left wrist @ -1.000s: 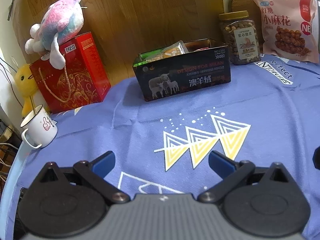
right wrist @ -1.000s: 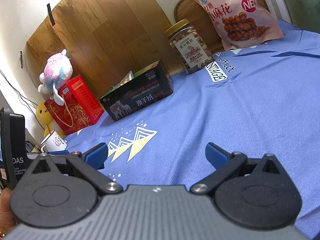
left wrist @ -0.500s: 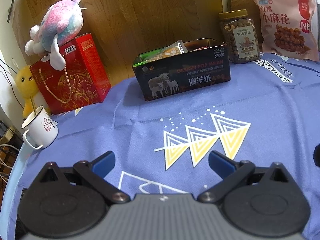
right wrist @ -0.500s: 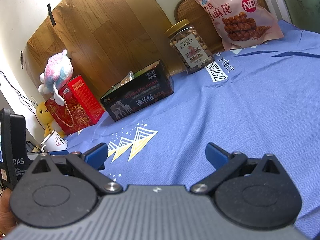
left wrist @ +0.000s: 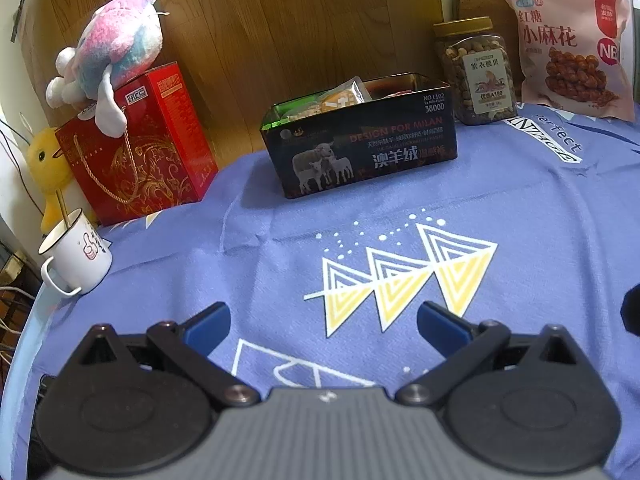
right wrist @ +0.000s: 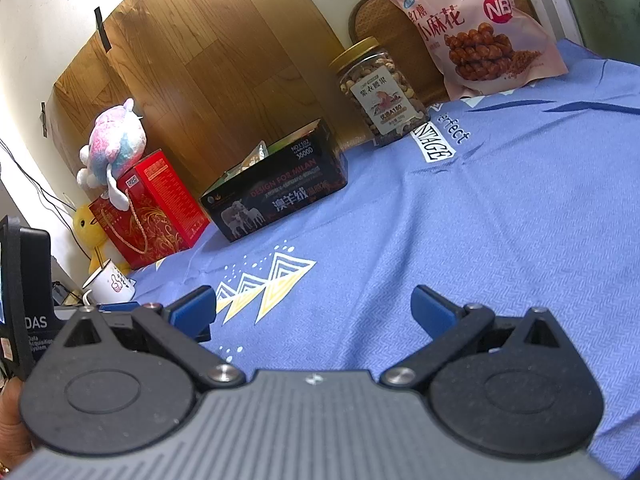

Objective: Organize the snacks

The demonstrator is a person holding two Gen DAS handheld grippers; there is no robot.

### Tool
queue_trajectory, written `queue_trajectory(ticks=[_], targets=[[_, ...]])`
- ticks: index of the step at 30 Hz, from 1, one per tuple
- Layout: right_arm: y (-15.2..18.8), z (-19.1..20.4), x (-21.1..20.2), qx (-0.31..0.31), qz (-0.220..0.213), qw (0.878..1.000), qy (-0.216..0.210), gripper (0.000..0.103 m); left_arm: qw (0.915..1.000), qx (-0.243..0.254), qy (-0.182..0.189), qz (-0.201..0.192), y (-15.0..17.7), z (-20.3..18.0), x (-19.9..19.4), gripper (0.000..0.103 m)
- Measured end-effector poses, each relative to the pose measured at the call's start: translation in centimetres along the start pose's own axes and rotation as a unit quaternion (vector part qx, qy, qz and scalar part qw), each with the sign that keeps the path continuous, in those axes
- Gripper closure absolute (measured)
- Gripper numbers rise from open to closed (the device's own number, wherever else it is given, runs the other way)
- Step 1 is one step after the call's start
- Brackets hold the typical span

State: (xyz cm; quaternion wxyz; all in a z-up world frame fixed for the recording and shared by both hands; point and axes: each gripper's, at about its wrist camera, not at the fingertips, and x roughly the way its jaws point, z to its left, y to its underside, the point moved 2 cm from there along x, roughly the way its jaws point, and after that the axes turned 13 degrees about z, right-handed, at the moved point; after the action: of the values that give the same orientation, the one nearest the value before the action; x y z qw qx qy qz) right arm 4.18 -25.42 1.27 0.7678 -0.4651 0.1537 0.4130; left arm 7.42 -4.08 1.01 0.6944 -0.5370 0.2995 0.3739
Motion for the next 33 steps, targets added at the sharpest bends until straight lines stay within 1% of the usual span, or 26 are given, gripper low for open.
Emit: queue_trajectory(ticks=[15, 20, 33], targets=[[-0.02, -0.07, 0.01, -0.001, 0.0, 1.0, -0.001, 0.0, 1.0, 0.001, 0.0, -0.002, -0.02, -0.09, -0.12, 0.0], [0.04, 0.0, 0.0, -0.001, 0.0, 1.0, -0.001, 0.0, 1.0, -0.002, 0.006, 0.0, -0.04, -0.05, -0.17, 0.0], [0.02, 0.15, 0.04, -0.003, 0.001, 1.0, -0.001, 0.0, 1.0, -0.002, -0.001, -0.005, 0.05, -0.21, -0.24, 0.0]])
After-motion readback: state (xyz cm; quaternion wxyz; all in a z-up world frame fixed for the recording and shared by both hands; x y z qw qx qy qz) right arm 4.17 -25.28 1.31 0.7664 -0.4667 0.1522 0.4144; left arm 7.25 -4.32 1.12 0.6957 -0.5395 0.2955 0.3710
